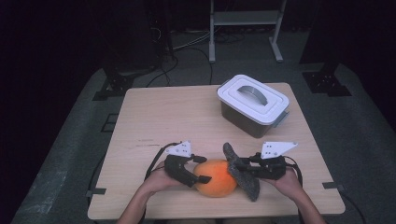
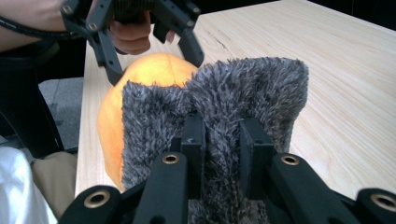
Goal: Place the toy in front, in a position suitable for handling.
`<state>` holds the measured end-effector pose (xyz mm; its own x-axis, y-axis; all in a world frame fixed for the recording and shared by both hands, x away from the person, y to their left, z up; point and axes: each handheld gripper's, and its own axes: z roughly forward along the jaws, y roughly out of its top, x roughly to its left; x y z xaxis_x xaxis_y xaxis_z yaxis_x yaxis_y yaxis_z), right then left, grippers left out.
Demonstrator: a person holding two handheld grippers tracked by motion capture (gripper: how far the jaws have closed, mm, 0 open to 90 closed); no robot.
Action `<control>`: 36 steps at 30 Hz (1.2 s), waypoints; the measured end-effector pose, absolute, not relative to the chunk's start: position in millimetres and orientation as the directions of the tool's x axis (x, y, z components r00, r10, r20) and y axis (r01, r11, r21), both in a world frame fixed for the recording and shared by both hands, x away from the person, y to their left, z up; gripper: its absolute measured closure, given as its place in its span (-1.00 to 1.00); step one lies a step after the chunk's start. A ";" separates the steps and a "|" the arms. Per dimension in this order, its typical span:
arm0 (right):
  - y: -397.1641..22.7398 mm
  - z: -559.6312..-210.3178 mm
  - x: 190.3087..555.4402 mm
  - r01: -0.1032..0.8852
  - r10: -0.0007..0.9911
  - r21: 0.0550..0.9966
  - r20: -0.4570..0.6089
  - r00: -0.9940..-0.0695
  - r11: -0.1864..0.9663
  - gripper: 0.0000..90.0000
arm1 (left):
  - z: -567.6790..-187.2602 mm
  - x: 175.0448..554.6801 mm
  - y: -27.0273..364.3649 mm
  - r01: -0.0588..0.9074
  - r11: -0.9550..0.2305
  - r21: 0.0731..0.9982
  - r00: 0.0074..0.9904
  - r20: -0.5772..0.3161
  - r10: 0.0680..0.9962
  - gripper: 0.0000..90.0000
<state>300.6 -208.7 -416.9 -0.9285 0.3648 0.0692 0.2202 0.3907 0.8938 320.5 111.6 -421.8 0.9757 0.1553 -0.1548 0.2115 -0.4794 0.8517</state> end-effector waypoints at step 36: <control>-205.6 -401.5 292.3 0.164 0.348 0.925 0.036 -0.937 0.344 0.66 | -412.3 311.0 105.3 0.126 -0.494 0.860 0.982 -0.038 0.186 0.04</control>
<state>292.3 -205.6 -401.5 -0.9367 0.3482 0.0365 0.1637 0.3436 0.9248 311.0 105.3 -412.3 0.9819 0.1858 -0.0375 0.1264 -0.4941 0.8602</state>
